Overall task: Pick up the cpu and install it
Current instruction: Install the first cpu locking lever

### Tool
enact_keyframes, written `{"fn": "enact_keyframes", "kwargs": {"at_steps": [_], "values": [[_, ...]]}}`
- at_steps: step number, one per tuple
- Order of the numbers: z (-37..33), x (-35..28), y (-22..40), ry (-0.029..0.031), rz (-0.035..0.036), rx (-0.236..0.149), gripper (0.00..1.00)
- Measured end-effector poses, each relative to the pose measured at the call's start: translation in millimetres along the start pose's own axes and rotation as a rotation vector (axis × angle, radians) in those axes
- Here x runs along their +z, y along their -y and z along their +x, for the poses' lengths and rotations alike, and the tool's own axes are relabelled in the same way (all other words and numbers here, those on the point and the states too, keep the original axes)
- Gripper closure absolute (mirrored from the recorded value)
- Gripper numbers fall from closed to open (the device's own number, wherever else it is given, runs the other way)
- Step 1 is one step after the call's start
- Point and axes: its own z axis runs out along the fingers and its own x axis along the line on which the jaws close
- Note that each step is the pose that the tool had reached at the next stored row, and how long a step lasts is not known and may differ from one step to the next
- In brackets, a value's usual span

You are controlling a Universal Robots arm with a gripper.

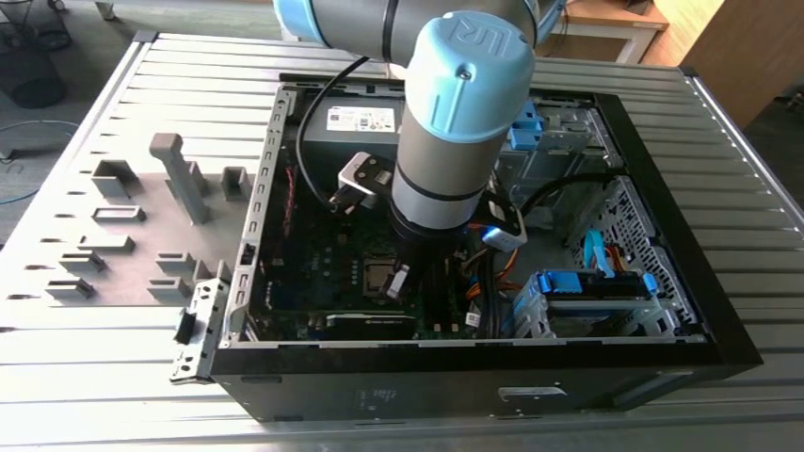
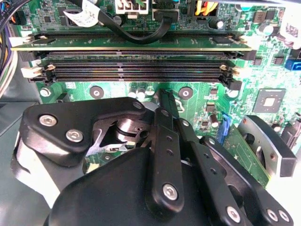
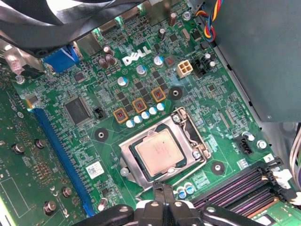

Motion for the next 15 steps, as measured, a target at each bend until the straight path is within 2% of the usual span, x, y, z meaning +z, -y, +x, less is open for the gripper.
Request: {"fn": "enact_keyframes", "kwargs": {"at_steps": [15], "values": [[-0.9, 0.1, 1.5, -0.0002, -0.0040, 0.000, 0.89]]}}
